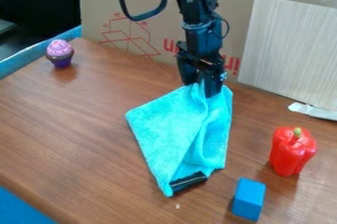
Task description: Unfold the cloth from bottom left to right
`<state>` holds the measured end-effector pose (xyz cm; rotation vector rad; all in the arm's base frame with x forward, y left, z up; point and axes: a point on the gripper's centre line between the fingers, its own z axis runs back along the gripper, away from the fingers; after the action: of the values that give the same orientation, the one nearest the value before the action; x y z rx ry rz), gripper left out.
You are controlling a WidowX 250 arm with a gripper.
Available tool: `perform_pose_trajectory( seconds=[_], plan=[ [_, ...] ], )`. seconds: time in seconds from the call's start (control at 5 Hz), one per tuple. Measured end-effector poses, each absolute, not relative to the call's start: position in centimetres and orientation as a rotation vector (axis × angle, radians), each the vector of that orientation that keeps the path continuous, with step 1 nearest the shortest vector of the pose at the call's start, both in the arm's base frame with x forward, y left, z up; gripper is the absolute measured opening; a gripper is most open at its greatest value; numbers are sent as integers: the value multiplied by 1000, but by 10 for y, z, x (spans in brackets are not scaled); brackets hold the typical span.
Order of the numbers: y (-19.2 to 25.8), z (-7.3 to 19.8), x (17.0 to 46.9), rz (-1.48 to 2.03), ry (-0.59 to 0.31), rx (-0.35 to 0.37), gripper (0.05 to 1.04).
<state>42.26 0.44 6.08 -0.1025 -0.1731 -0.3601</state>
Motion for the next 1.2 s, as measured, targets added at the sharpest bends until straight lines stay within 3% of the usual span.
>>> perform_pose_trajectory(
  seconds=[0.2,0.6,0.8,1.0,1.2],
  plan=[
    [2,55,421,-399,-183,-106,679],
    [-4,74,409,-483,-259,-112,184],
    [-5,88,400,-529,-307,-115,89],
    [9,93,379,-497,-323,-102,82],
    [26,76,355,-467,-291,-125,82]
  ],
)
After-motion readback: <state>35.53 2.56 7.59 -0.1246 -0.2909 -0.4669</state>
